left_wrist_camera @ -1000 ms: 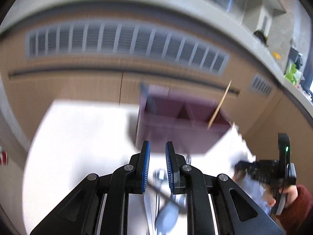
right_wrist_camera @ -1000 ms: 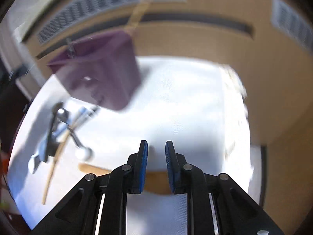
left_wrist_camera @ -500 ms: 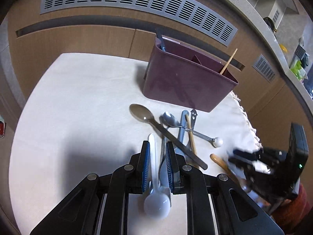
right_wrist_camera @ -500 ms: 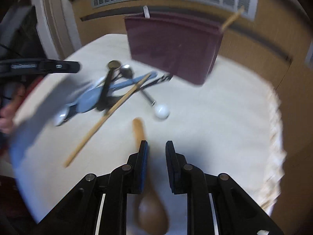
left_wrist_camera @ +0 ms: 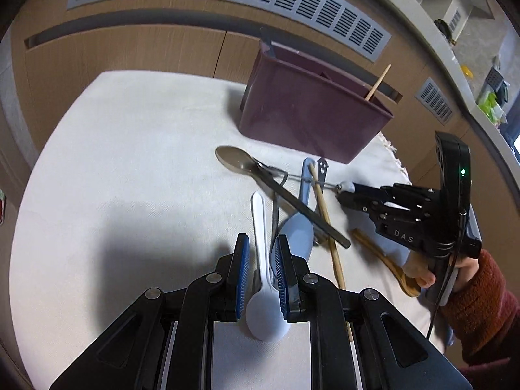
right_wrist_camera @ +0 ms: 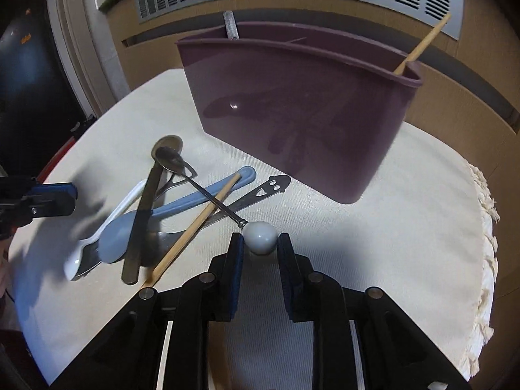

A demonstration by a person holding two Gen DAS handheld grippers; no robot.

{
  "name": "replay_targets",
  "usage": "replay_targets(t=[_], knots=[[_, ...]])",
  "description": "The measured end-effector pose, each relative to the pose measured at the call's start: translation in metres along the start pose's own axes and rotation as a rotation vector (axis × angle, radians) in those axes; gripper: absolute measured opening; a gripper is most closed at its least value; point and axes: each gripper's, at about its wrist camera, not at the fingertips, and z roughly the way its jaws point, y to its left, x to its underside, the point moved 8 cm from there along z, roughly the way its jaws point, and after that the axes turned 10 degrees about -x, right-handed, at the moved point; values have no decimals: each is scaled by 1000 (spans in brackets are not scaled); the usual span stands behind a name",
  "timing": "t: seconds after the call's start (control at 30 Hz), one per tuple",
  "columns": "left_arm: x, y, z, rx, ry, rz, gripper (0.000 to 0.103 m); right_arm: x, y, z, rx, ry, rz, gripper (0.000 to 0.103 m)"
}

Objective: Organize utensils
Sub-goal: 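Grasp another dark metal spoon by its handle with the left tool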

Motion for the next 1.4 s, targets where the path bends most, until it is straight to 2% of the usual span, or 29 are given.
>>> replay_targets(t=[0.1,0.2,0.4,0.47,0.53,0.67,0.73,0.83,0.9,1.0,1.1,1.27,1.4], knots=[[1,-4,3,11,16,8,17,-3,3,-6,-10,-24,1,20],[1,-5,7,6,28,7,17,-5,7,-28,-26,-96,12,20],[-8,-5,22,3,50,-35,17,-3,7,-91,48,-199,-1,20],[-19,-9,27,2,47,-46,17,3,7,-103,72,-194,-4,20],[-31,-22,32,34,50,-43,17,16,4,-106,83,-168,13,20],[-42,-67,48,131,74,64,17,47,-2,-95,109,-100,41,20],[-43,-82,63,165,115,104,17,61,-5,-90,110,-71,51,20],[-37,-78,72,151,165,113,17,79,-2,-86,38,-36,82,20],[-29,-68,63,175,165,111,17,84,2,-88,-19,-35,89,20],[-11,-47,42,186,168,120,17,87,4,-96,-20,-50,66,20],[4,-22,24,153,175,122,17,86,10,-95,-59,-32,34,20],[4,9,6,19,121,111,17,88,29,-81,-62,1,-1,21],[-23,15,18,-18,93,100,17,100,53,-79,-199,16,31,21]])
